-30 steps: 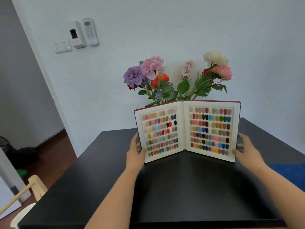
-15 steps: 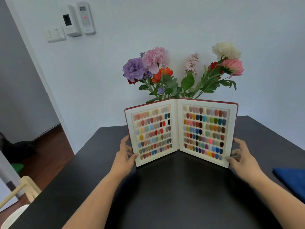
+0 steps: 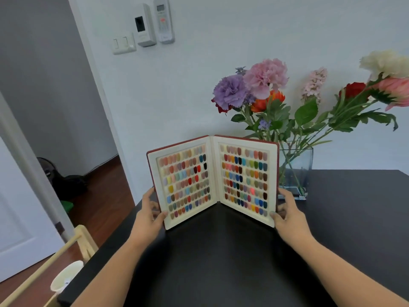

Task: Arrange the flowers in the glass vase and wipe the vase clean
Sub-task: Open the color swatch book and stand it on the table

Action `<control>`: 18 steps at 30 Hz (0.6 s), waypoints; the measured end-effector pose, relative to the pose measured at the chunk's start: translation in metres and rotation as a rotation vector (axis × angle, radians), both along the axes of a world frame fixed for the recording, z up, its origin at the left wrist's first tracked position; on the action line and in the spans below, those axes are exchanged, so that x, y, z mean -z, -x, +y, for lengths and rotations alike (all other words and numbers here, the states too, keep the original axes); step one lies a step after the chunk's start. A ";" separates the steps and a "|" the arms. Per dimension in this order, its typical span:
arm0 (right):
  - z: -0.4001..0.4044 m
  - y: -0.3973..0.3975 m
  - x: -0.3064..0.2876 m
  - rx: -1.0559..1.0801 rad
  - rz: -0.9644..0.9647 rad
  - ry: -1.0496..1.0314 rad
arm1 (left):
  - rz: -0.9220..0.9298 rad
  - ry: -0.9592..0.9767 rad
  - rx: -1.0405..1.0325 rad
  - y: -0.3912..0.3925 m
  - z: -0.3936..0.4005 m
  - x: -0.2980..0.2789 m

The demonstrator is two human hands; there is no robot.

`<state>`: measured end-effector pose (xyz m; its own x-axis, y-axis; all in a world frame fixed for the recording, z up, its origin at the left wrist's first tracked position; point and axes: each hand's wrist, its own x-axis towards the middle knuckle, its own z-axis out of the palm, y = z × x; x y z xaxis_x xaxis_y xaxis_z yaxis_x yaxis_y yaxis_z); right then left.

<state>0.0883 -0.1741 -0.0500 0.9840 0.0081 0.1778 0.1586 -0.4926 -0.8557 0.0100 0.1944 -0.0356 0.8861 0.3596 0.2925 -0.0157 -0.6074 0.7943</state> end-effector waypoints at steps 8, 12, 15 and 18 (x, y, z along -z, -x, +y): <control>0.079 -0.044 0.008 0.084 -0.004 -0.084 | 0.006 -0.009 -0.050 -0.046 0.040 -0.004; 0.106 -0.069 0.013 0.084 -0.038 -0.091 | -0.020 -0.001 -0.091 -0.074 0.050 0.007; 0.121 -0.089 0.015 0.088 -0.074 -0.072 | -0.035 -0.010 -0.116 -0.096 0.058 0.013; 0.134 -0.111 0.014 0.101 -0.093 -0.060 | -0.037 -0.007 -0.147 -0.117 0.067 0.014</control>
